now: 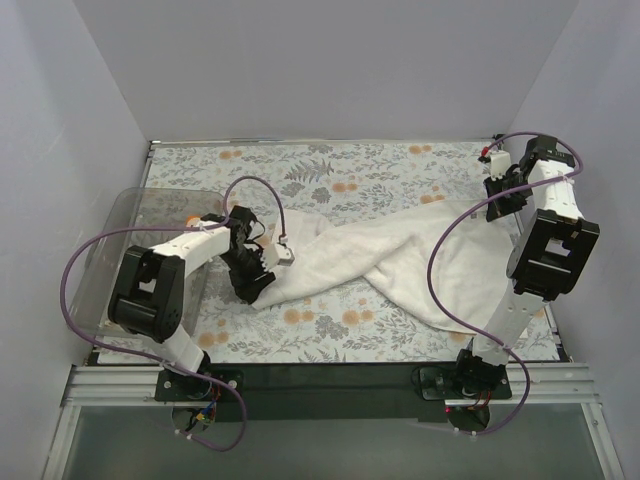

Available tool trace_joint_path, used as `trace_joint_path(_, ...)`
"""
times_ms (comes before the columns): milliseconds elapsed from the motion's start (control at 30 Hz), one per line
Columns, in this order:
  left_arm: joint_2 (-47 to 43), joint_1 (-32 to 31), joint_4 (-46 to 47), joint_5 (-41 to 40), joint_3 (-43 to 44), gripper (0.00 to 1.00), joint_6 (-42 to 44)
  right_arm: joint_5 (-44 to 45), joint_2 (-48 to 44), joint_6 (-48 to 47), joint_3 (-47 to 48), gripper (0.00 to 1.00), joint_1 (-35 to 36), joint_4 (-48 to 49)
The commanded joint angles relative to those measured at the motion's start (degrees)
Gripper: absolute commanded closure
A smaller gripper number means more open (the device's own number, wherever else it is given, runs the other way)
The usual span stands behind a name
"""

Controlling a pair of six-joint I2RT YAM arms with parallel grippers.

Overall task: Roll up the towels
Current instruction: Flatten the towel

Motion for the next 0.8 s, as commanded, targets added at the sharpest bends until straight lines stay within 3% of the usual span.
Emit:
trace_joint_path(0, -0.70, -2.50, 3.85, -1.50, -2.23, 0.55, -2.37, -1.72, -2.47, 0.44, 2.22, 0.99, 0.00, -1.25)
trace_joint_path(133, -0.70, -4.17, 4.81, -2.29, -5.13, 0.56, -3.07, -1.81, -2.91, 0.44, 1.87, 0.99, 0.00, -1.34)
trace_joint_path(200, -0.87, -5.05, 5.78, -4.31, -7.06, 0.63, -3.34, -1.81, -3.35, 0.35, 1.60, 0.99, -0.08, -1.34)
trace_joint_path(233, -0.96, -4.96, 6.22, -4.66, -7.33, 0.68, -3.60, -1.90, -3.44, 0.44, 1.51, 0.99, -0.08, -1.34)
trace_joint_path(267, -1.22, -4.96, 6.40, -5.54, -7.60, 0.81, -4.65, -1.98, -3.61, 0.44, 1.51, 0.99, -0.08, -1.34)
trace_joint_path(367, -2.01, -4.09, 5.53, -5.02, -5.50, 1.00, -5.62, -2.77, -4.40, 0.70, 1.78, 0.99, 0.00, -1.34)
trace_joint_path(667, 1.23, 5.04, -1.77, 0.25, 21.10, 1.00, -5.62, -6.29, -7.22, 3.86, 8.54, 0.99, -0.43, -0.37)
trace_joint_path(767, 1.24, 6.89, -1.07, 0.08, 23.42, 1.00, -4.22, -6.29, -6.87, 4.66, 10.12, 0.99, -0.44, -0.28)
